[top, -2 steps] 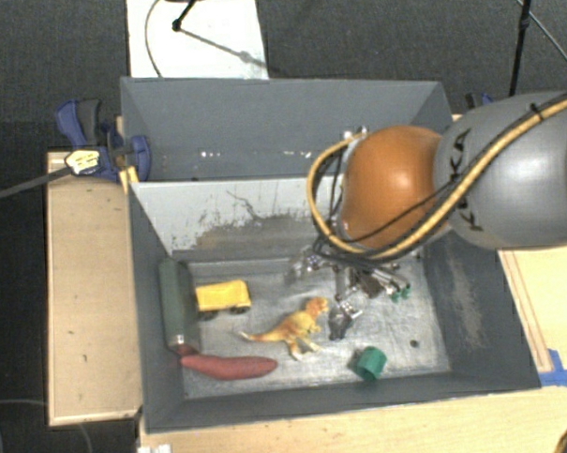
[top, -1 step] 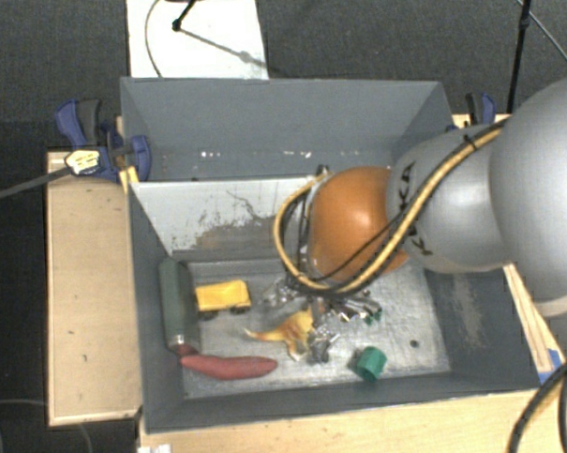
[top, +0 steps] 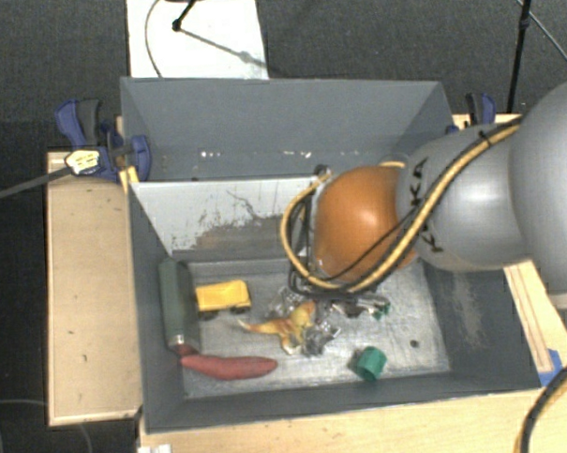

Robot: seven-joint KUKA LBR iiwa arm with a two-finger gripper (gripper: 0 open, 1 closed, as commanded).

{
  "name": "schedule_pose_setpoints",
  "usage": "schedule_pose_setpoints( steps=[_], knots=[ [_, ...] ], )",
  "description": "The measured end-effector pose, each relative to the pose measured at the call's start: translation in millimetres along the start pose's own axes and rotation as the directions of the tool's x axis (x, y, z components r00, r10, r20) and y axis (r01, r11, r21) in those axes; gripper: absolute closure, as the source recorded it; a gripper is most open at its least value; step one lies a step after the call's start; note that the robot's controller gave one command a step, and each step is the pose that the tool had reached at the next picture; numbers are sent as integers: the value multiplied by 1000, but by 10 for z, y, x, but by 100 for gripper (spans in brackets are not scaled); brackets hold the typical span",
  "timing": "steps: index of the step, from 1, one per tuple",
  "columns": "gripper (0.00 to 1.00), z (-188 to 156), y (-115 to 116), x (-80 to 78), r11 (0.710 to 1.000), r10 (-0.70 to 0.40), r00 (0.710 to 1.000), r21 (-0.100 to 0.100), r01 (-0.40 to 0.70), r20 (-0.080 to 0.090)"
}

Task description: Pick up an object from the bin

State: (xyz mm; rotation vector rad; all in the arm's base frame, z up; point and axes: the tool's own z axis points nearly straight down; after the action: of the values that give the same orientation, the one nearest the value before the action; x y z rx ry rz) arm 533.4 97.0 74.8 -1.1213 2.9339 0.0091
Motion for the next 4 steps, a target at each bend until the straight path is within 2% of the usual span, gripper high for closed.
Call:
schedule_pose_setpoints(
  steps=[2, 4],
  knots=[
    [100, -38, 6, 3, 1000, 0, 1000, 0, 0, 0],
    [100, -251, 1, 4, 1000, 0, 1000, 4, 0, 0]
  ],
)
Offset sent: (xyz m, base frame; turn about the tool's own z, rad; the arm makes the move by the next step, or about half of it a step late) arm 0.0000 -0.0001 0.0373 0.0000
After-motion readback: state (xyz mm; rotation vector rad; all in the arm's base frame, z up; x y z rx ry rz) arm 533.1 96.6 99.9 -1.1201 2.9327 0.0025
